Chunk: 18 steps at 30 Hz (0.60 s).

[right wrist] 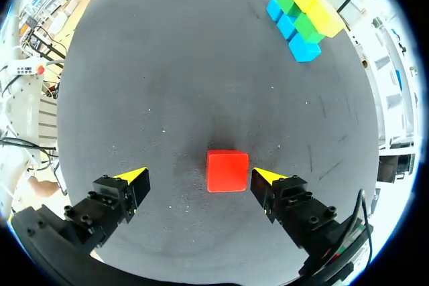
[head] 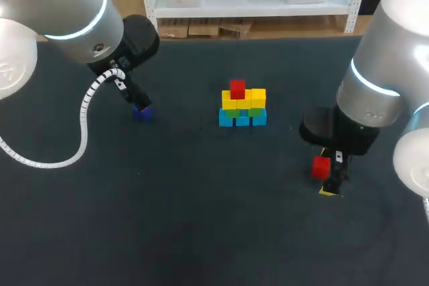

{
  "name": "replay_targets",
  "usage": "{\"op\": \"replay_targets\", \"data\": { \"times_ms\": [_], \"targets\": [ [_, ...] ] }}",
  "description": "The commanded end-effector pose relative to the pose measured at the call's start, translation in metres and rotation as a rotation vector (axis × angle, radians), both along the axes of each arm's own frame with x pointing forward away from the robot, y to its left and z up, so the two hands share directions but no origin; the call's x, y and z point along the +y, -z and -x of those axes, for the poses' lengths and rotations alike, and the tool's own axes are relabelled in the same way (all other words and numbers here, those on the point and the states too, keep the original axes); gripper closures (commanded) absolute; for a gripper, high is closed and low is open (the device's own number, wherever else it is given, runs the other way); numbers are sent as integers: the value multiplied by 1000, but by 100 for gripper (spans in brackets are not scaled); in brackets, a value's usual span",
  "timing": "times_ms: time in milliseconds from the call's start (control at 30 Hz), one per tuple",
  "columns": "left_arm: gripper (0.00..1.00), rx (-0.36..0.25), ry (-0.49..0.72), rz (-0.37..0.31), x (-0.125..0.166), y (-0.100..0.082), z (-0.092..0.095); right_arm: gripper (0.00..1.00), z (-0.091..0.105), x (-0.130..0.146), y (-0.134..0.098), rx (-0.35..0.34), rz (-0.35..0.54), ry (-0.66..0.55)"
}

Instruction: Place the blue cubes, place green cubes on the blue cubes, place the yellow cubes on the green cubes, then place the red cubes on the yellow cubes, and place purple cube on the red cubes.

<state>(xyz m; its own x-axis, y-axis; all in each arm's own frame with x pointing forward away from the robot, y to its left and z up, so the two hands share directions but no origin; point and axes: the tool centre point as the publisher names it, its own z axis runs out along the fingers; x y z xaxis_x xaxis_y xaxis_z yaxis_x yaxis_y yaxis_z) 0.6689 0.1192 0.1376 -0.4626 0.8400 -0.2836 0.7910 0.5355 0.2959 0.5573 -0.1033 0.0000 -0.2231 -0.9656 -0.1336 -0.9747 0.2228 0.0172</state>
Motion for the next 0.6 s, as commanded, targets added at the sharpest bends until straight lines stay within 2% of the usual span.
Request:
{"op": "replay_targets", "data": {
  "times_ms": [33, 67, 100, 167, 200, 267, 333, 400, 600],
  "targets": [
    [0, 1, 4, 2, 2, 0, 0, 0, -3, 1, 2, 8, -1, -3],
    [0, 1, 4, 2, 2, 0, 0, 0, -4, 2, 1, 7, -1, -4],
    [0, 1, 4, 2, 2, 0, 0, 4, -4, 2, 1, 6, -1, -5],
    [0, 1, 4, 2, 2, 0, 0, 48, -4, 3, 1, 5, -2, -7],
    [0, 1, 4, 2, 2, 0, 0, 55, -4, 3, 1, 6, -2, -9],
    [0, 1, 4, 2, 2, 0, 0, 58, -4, 3, 1, 8, -2, -10],
    [0, 1, 4, 2, 2, 0, 0, 67, -4, 3, 1, 7, 0, -12],
    [0, 1, 4, 2, 2, 0, 0, 100, -4, 3, 1, 6, 3, -16],
    [0, 1, 4, 2, 2, 0, 0, 100, -4, 4, 0, 6, 14, -30]
  ]
}}
